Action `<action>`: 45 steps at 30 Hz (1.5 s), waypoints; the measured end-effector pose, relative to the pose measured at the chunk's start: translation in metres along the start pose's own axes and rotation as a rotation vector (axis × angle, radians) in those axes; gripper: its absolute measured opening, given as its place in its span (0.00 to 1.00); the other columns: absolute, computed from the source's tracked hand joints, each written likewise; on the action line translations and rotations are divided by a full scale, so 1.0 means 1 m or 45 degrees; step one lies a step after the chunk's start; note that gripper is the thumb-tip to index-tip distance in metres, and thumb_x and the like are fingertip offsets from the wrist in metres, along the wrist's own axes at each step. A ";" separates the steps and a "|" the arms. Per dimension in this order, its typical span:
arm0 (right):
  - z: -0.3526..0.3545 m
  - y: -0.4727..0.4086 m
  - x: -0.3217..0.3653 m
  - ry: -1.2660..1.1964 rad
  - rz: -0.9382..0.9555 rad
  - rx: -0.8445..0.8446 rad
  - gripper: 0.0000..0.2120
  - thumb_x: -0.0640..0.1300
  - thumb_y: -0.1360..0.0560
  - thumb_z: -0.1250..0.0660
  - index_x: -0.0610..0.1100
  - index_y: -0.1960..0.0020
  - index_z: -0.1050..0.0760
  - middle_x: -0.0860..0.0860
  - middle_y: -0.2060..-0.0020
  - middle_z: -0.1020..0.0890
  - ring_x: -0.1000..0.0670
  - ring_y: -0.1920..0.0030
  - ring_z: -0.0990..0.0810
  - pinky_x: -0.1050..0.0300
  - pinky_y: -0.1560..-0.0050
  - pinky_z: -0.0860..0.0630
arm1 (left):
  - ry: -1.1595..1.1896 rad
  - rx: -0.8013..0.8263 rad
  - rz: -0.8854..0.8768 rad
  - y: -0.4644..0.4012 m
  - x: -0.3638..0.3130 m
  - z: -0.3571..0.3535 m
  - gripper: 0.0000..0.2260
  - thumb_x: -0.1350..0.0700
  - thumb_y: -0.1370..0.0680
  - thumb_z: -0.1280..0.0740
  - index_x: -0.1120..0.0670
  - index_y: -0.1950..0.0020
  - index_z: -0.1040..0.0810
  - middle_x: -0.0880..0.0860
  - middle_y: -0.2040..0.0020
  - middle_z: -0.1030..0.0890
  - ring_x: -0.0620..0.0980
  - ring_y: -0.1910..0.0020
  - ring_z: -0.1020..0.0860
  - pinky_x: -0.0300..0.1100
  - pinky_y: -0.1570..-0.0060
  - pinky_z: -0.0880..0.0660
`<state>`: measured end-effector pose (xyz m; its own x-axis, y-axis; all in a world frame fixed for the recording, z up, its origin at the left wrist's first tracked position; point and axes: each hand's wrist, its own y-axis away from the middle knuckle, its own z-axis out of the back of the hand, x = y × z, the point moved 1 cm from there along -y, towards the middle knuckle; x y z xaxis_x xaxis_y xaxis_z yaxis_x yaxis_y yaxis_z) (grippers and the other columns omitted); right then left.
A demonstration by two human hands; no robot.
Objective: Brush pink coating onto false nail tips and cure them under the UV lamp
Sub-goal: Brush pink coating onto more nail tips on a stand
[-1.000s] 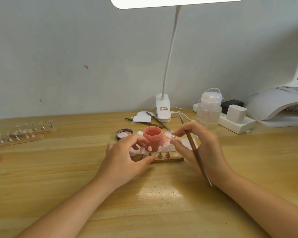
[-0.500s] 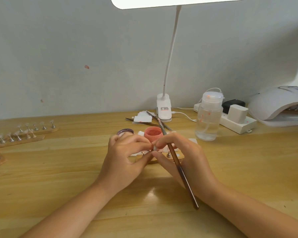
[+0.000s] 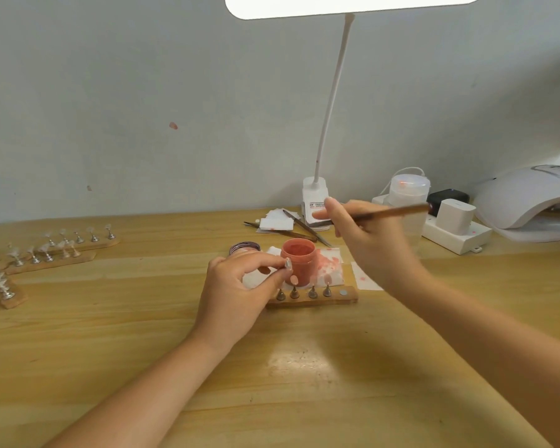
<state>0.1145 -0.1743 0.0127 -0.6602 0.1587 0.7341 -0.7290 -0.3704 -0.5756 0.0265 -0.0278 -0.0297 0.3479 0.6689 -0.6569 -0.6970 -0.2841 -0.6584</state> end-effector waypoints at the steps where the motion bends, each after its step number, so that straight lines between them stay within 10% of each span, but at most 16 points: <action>1: 0.000 -0.008 0.000 0.042 -0.032 0.041 0.11 0.46 0.22 0.38 0.42 0.54 0.20 0.58 0.76 0.25 0.65 0.73 0.28 0.74 0.70 0.34 | 0.010 0.002 0.007 0.000 0.000 0.000 0.17 0.60 0.33 0.26 0.40 0.52 0.23 0.31 0.62 0.21 0.39 0.55 0.23 0.59 0.45 0.31; 14: -0.020 -0.035 -0.013 0.585 -0.123 0.356 0.17 0.58 0.31 0.29 0.47 0.69 0.29 0.53 0.72 0.24 0.54 0.69 0.25 0.56 0.64 0.27 | 0.036 0.000 0.058 0.000 0.000 0.001 0.12 0.59 0.33 0.26 0.42 0.62 0.22 0.38 0.61 0.21 0.42 0.54 0.22 0.60 0.45 0.31; 33: 0.015 -0.037 -0.020 0.195 -0.254 0.017 0.13 0.45 0.28 0.30 0.45 0.69 0.28 0.55 0.81 0.23 0.61 0.76 0.26 0.70 0.71 0.28 | 0.044 -0.016 0.098 0.000 0.000 0.000 0.14 0.60 0.33 0.26 0.40 0.64 0.22 0.38 0.62 0.21 0.36 0.54 0.23 0.59 0.44 0.31; 41: 0.016 -0.003 -0.007 -0.137 0.007 -0.185 0.08 0.45 0.25 0.34 0.44 0.62 0.27 0.52 0.75 0.19 0.58 0.79 0.27 0.67 0.74 0.28 | 0.073 -0.001 0.083 -0.001 0.001 -0.001 0.12 0.62 0.33 0.26 0.45 0.58 0.20 0.39 0.62 0.21 0.32 0.56 0.24 0.54 0.44 0.29; 45: 0.004 0.031 -0.004 -0.106 0.324 -0.080 0.05 0.46 0.26 0.34 0.47 0.52 0.23 0.57 0.63 0.19 0.61 0.64 0.21 0.69 0.64 0.25 | 0.068 0.014 0.065 -0.001 0.003 -0.002 0.12 0.63 0.33 0.26 0.47 0.57 0.19 0.41 0.62 0.21 0.36 0.57 0.23 0.50 0.45 0.28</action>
<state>0.0952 -0.1904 -0.0072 -0.8084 -0.0088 0.5885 -0.5531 -0.3305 -0.7647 0.0296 -0.0266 -0.0318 0.3445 0.6157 -0.7087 -0.7216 -0.3091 -0.6194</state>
